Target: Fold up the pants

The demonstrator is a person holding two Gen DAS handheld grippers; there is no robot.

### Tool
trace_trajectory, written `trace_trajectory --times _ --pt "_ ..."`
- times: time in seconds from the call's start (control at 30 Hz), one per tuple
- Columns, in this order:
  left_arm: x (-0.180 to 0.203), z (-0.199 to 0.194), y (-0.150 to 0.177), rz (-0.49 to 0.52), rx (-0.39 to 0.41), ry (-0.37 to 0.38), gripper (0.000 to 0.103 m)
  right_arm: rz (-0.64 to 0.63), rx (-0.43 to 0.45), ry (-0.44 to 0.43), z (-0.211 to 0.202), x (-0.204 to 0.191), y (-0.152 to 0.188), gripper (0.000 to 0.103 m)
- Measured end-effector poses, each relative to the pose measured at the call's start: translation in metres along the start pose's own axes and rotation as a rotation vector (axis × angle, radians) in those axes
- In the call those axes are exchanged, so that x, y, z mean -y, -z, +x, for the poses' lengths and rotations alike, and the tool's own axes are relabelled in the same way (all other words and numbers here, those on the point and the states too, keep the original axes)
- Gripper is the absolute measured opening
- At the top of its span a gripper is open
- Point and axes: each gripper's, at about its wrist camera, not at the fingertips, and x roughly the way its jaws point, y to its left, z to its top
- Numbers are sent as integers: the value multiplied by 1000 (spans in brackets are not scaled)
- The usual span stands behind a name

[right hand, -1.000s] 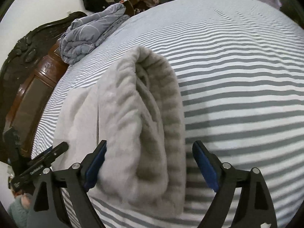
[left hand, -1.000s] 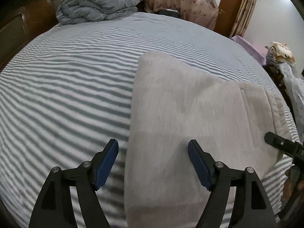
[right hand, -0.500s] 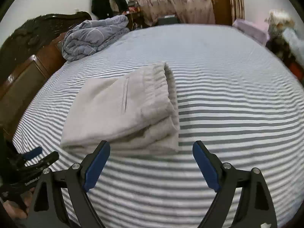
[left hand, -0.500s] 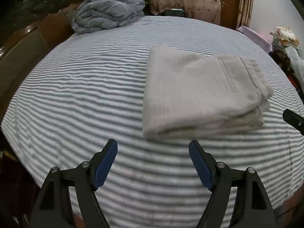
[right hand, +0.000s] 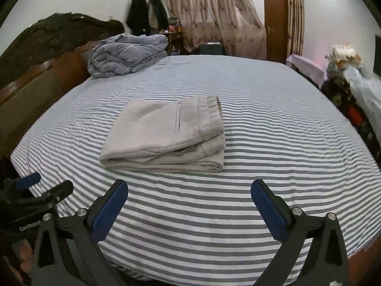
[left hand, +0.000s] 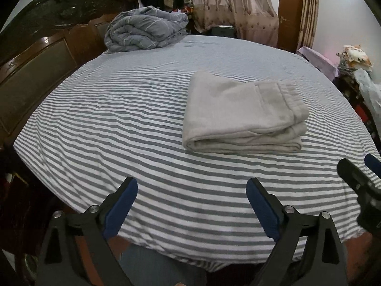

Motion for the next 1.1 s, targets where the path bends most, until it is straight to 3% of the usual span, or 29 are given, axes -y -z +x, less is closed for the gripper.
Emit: trace_trajectory --times 0.17,0.63,1.1 --pt "1 -13 10 0 17 -32 99 11 -3 -8 -10 -1 8 102" --pt "5 -26 19 4 65 -82 99 -13 -12 3 -15 -11 27 102" --pt "-2 -26 21 -20 60 -58 99 3 -27 -23 -14 -13 35 102"
